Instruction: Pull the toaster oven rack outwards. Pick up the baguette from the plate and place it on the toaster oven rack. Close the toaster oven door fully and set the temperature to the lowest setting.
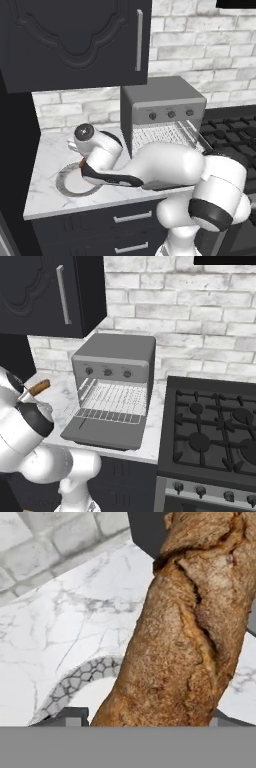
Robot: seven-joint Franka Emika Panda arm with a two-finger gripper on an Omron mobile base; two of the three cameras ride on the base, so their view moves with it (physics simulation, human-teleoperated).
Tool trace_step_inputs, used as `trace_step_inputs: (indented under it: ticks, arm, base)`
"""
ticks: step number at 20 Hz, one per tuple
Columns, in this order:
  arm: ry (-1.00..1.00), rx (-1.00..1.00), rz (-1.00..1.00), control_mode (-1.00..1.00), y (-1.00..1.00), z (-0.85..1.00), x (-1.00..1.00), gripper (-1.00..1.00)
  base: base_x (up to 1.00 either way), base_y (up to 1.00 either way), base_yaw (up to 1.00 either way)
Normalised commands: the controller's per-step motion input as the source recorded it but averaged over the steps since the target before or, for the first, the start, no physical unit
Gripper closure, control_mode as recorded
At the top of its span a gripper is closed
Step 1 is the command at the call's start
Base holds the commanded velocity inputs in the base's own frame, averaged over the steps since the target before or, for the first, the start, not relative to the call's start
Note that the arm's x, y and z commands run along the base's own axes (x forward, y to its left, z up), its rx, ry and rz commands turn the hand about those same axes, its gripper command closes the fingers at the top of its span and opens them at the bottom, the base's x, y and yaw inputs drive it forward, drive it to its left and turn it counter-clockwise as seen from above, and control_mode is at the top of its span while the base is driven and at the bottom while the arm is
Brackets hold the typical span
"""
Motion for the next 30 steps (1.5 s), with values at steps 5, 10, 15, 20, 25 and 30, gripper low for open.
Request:
trace_step_inputs:
  ticks: [5, 10, 15, 20, 25, 30]
  arm:
    - [-0.08, 0.17, -0.12, -1.00, -0.83, 0.42, -0.12, 1.00]
    - [-0.03, 0.18, -0.11, -1.00, -0.84, 0.36, -0.03, 1.00]
    - [0.00, 0.14, -0.11, -1.00, -0.78, 0.29, 0.00, 1.00]
    - [0.02, 0.09, -0.11, -1.00, -0.74, 0.13, 0.00, 1.00]
    - [0.01, 0.06, -0.06, -1.00, -0.64, 0.00, 0.04, 1.00]
    - [0.01, 0.05, -0.02, -1.00, -0.51, 0.00, 0.26, 1.00]
  base:
    - [0.00, 0.00, 0.00]
    - [0.00, 0.00, 0.00]
    - [0.00, 0.00, 0.00]
    - [0.00, 0.00, 0.00]
    - [0.00, 0.00, 0.00]
    - [0.00, 0.00, 0.00]
